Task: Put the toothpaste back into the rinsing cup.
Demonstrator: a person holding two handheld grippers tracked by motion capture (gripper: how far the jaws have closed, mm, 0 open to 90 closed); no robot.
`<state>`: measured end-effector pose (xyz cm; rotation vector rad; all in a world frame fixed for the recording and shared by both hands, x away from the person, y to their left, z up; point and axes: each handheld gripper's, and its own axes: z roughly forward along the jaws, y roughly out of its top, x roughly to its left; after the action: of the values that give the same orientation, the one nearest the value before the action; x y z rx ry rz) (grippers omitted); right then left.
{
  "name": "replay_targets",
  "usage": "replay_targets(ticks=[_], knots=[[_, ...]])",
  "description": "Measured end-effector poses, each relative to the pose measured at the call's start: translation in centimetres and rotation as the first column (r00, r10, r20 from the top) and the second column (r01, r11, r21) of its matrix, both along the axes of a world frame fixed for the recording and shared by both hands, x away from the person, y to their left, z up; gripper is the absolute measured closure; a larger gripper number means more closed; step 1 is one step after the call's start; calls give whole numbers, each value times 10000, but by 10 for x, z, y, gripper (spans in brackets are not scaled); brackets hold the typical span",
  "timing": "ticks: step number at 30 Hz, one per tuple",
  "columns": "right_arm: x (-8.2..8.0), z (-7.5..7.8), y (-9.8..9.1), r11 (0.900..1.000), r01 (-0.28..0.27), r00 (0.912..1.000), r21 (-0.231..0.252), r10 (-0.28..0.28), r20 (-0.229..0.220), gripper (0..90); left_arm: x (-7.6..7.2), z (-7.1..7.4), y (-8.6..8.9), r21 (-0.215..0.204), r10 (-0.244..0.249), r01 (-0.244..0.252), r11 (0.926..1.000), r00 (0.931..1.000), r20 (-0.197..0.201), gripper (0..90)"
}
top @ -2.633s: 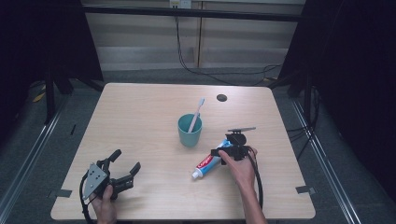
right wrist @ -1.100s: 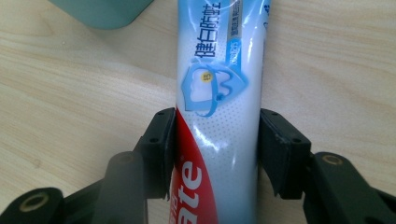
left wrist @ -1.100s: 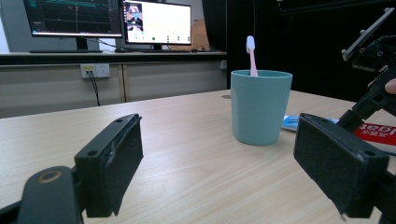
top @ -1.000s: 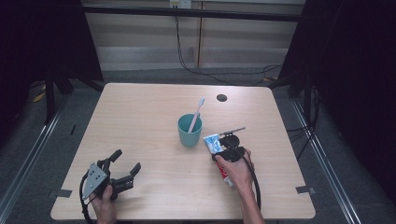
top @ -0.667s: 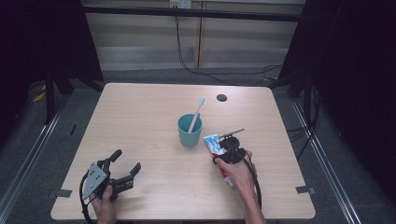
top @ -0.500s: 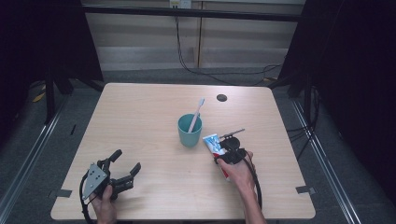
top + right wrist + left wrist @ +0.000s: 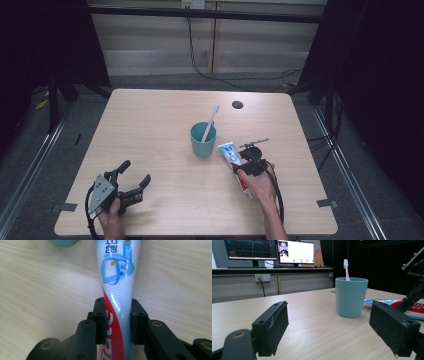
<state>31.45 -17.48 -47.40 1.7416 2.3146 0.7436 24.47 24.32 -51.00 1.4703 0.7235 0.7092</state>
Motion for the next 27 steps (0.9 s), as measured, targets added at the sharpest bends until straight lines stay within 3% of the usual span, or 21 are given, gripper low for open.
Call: replay_targets(ticks=[8,27], knots=[[-4,-1,-6,9993,59,9999,379,-63,102,718,0,0,0,3,-1,1,10000,10000,-5,157],[-13,10,-19,9923,318,9927,1196,-453,1119,719,0,0,0,2,0,0,10000,10000,-7,157]])
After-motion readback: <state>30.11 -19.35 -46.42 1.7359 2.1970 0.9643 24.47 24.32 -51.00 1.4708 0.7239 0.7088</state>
